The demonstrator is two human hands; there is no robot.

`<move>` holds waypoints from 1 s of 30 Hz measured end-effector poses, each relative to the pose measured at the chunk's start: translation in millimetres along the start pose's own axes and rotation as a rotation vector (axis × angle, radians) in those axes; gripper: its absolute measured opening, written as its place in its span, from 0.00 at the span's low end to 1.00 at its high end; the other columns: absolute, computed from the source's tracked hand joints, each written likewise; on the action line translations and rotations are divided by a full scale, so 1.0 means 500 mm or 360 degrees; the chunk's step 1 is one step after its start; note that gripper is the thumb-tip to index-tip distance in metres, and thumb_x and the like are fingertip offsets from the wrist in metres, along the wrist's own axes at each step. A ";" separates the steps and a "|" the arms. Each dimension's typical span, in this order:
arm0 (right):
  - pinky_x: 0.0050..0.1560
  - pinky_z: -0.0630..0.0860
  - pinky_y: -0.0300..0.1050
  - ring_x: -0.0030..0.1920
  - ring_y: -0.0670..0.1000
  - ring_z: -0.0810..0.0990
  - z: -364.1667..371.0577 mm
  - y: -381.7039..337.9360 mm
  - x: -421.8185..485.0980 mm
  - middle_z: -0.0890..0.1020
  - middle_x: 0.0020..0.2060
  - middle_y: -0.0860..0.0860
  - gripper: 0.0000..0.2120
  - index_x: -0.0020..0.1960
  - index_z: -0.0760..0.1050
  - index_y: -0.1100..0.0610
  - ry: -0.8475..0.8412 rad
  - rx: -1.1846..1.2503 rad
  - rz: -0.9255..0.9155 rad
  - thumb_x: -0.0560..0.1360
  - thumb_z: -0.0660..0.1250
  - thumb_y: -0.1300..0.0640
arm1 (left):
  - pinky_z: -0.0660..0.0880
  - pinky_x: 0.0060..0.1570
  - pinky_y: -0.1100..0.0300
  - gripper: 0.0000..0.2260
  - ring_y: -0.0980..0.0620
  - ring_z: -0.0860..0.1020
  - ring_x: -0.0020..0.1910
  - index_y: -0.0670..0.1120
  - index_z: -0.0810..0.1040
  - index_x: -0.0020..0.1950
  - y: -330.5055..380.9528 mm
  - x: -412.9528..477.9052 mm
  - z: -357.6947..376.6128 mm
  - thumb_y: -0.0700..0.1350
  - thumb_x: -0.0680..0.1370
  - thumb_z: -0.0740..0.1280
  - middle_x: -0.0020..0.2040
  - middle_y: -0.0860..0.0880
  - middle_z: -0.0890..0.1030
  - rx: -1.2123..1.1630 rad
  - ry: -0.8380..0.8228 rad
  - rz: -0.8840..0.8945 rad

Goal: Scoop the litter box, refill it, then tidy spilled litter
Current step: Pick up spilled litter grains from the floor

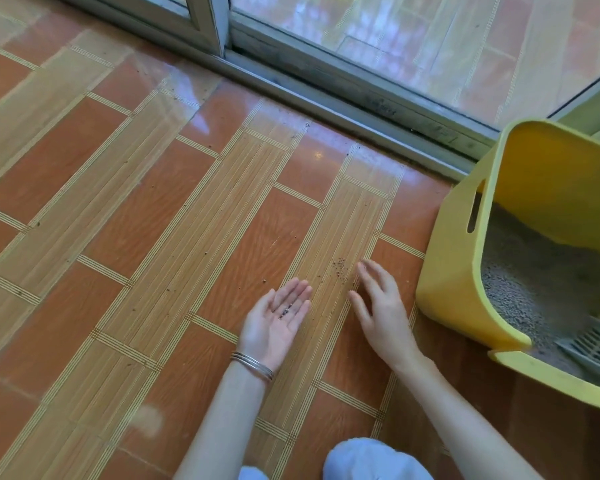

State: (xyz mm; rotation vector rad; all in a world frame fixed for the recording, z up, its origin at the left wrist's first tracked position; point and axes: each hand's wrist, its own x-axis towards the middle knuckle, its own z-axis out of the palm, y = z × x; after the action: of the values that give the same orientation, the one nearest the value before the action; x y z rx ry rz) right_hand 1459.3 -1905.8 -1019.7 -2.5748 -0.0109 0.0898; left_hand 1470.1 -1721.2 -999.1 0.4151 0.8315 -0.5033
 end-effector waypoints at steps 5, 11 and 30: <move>0.71 0.39 0.38 0.75 0.47 0.41 0.010 0.023 -0.021 0.46 0.76 0.52 0.30 0.75 0.46 0.60 -0.0100 -0.0025 0.0287 0.80 0.55 0.51 | 0.69 0.62 0.49 0.16 0.42 0.76 0.59 0.33 0.76 0.56 0.005 -0.007 -0.005 0.42 0.82 0.53 0.54 0.37 0.80 0.0014 -0.0007 0.0022; 0.73 0.43 0.38 0.75 0.44 0.44 0.037 -0.013 0.030 0.48 0.74 0.47 0.29 0.76 0.48 0.59 -0.0320 0.0099 -0.0157 0.80 0.56 0.52 | 0.70 0.62 0.50 0.17 0.42 0.76 0.60 0.34 0.75 0.57 0.013 -0.002 -0.010 0.43 0.82 0.52 0.56 0.36 0.80 -0.0007 -0.0023 0.0044; 0.61 0.71 0.45 0.59 0.49 0.71 0.012 0.025 0.035 0.74 0.56 0.53 0.20 0.63 0.75 0.58 0.0096 0.0233 -0.0250 0.72 0.70 0.57 | 0.75 0.57 0.52 0.16 0.43 0.78 0.58 0.35 0.75 0.58 0.020 -0.004 -0.028 0.43 0.82 0.53 0.56 0.38 0.80 0.0003 -0.0011 0.0076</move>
State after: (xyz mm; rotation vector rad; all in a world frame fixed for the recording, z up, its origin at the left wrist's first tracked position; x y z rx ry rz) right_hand 1476.3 -1912.9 -1032.6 -2.4199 -0.1774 -0.0444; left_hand 1466.5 -1705.0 -1004.8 0.4339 0.8124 -0.4610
